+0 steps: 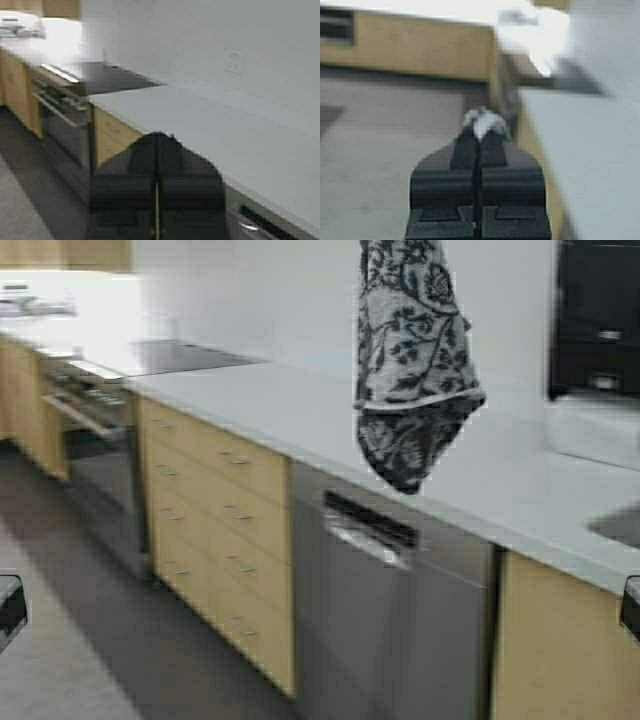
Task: Get the cloth and wipe up the spill under the wine glass
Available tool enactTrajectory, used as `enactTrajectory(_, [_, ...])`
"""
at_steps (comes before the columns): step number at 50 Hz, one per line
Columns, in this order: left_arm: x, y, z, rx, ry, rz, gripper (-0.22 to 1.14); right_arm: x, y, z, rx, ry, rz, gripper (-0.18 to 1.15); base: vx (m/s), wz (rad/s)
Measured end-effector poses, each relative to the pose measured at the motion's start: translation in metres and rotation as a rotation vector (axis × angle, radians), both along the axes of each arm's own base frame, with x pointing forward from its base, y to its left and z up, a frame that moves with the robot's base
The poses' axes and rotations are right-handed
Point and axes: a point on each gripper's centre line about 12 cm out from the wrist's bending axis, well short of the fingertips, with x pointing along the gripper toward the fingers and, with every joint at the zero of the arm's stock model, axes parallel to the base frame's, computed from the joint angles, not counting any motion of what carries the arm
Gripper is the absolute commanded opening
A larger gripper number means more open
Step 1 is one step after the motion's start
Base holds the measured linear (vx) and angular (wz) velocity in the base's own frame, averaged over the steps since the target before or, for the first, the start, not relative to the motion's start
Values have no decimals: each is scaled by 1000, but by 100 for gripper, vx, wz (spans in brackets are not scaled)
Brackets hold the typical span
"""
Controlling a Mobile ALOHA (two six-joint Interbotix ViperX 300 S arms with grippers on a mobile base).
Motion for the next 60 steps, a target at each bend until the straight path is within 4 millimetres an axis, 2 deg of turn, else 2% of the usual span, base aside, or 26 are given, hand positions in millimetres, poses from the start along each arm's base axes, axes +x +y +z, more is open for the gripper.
enactTrajectory(48, [5, 0, -5, -22, 32, -3, 2, 13, -24, -5, 6, -20, -84, 6, -1, 54])
enactTrajectory(60, [5, 0, -5, -24, 31, -3, 2, 13, -25, -8, 9, -11, -88, 6, 4, 59])
